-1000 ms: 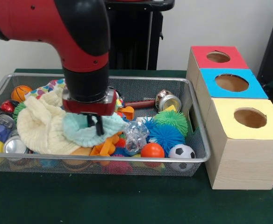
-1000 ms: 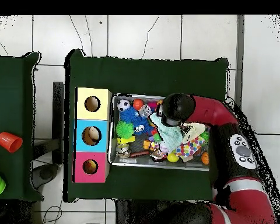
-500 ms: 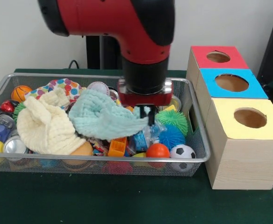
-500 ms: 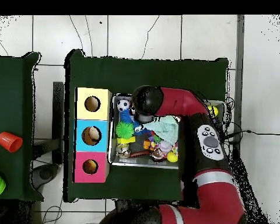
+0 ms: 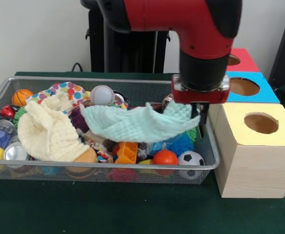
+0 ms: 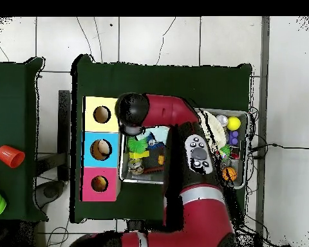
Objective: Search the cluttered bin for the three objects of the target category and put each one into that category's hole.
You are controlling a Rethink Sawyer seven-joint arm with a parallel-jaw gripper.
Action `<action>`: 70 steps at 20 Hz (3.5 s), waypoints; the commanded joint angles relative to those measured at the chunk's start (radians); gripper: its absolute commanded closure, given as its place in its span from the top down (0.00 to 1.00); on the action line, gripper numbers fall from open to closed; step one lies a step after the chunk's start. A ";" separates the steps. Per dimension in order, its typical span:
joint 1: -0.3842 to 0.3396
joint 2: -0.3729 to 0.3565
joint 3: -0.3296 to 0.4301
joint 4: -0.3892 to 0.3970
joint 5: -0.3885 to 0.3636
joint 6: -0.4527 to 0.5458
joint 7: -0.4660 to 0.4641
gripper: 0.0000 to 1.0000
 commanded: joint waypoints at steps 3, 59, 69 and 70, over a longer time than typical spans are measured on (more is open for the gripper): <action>0.096 0.024 -0.075 0.073 0.127 -0.037 0.447 0.00; -0.124 -0.139 -0.040 0.179 0.113 -0.013 0.152 1.00; -0.314 -0.194 0.034 0.147 0.046 0.161 -0.052 1.00; -0.334 -0.188 0.042 0.146 0.037 0.159 -0.072 1.00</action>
